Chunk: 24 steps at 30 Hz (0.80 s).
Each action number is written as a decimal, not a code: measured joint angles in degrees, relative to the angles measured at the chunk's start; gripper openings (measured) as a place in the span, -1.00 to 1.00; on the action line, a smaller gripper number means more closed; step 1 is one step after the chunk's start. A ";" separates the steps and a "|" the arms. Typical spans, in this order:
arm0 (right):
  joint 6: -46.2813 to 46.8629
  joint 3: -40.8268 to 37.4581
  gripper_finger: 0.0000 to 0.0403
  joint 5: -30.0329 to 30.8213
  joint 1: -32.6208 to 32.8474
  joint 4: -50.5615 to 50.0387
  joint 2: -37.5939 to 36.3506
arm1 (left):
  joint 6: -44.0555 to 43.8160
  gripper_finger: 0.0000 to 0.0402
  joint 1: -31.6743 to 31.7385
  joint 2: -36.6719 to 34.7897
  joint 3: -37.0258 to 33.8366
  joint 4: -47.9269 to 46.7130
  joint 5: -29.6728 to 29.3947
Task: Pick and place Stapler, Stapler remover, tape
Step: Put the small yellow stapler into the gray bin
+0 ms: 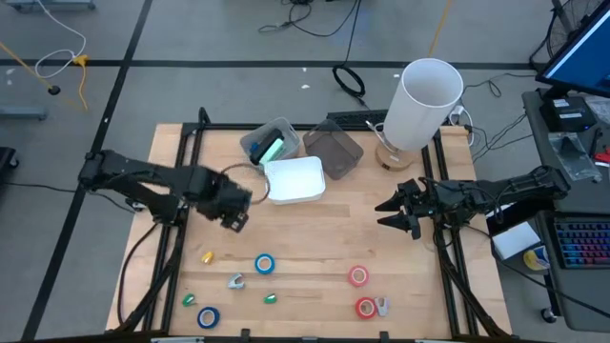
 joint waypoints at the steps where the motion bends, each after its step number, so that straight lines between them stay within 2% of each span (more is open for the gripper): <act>1: -0.01 0.00 0.19 0.00 0.00 0.00 0.00 | -2.41 0.08 -1.48 0.00 -1.52 0.00 0.52; 6: -0.06 0.00 0.17 -0.02 0.00 0.00 0.00 | -10.14 0.08 -7.18 0.00 -9.58 3.45 4.53; 12: -0.06 0.00 0.18 -0.13 0.00 0.00 0.02 | -13.42 0.08 -11.36 0.00 -17.81 11.20 7.89; 19: 0.31 0.00 0.17 -0.15 0.00 0.00 0.01 | -16.24 0.08 -14.62 0.00 -24.40 16.60 10.88; 24: 0.31 0.00 0.18 -0.15 0.00 0.00 0.00 | -18.71 0.08 -17.20 0.00 -27.16 24.09 12.55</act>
